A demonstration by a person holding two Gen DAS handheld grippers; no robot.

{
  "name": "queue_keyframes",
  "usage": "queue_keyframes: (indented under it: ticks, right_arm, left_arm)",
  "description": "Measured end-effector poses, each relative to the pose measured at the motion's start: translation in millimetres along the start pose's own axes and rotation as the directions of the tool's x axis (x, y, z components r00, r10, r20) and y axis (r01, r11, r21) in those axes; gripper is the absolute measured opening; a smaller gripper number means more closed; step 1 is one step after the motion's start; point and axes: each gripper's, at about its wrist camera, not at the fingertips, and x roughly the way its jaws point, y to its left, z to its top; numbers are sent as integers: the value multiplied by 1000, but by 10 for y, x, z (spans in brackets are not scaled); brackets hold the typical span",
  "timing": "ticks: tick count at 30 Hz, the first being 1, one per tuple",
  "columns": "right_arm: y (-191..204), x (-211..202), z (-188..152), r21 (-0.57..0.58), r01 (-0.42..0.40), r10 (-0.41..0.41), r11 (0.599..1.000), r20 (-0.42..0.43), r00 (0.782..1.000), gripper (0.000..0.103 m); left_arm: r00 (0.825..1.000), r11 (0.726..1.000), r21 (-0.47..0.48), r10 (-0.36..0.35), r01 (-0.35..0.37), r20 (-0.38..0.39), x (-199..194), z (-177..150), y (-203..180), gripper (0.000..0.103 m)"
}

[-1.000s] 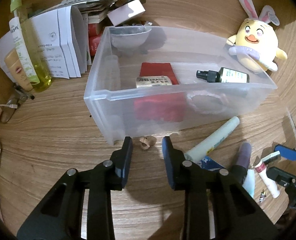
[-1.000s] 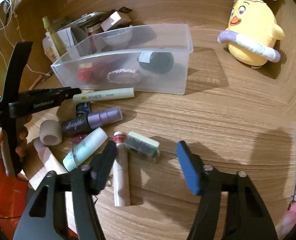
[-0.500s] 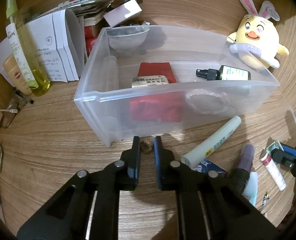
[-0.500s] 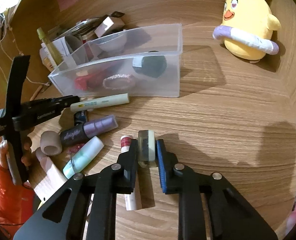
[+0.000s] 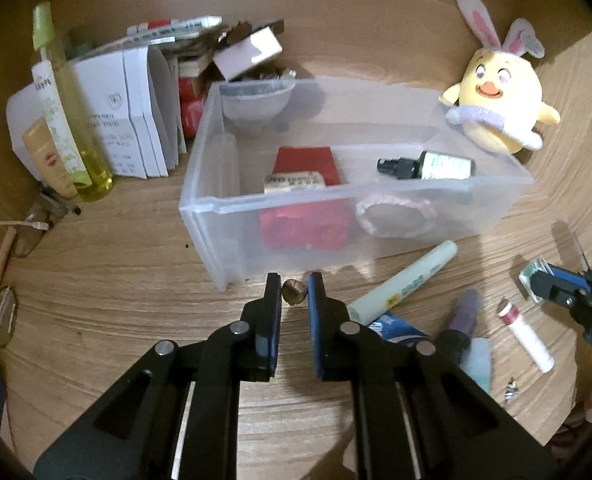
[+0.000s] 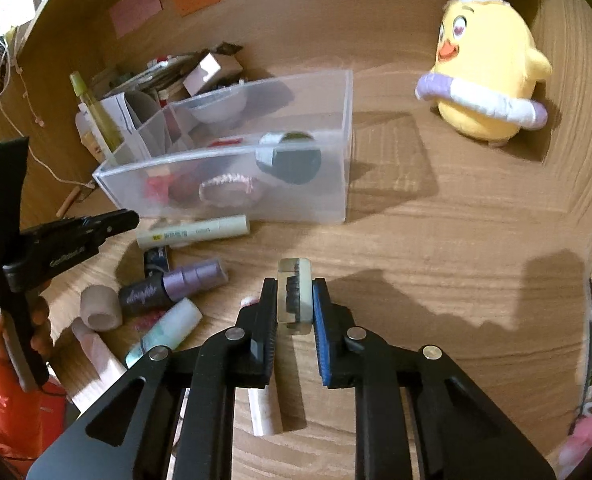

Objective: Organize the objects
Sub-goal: 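Carry the brown bead and green-white case over the clear bin with both tools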

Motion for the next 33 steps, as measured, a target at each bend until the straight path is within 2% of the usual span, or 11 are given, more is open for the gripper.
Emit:
queue_keyframes:
  ticks: [15,28,33]
  right_arm:
    - [312,-128,383,-65,-35,44,997,129,991,15]
    - [316,-27,774,-87,-39,54,995,177,983,15]
    - [344,30,900,-100,-25,43,995,185,982,15]
  left_arm:
    - [992,1000,15,-10,9,128,-430,139,-110,12]
    - [982,1000,-20,5,-1,187,-510,339,-10,12]
    - [985,999,-39,26,-20,170,-374,419,81,12]
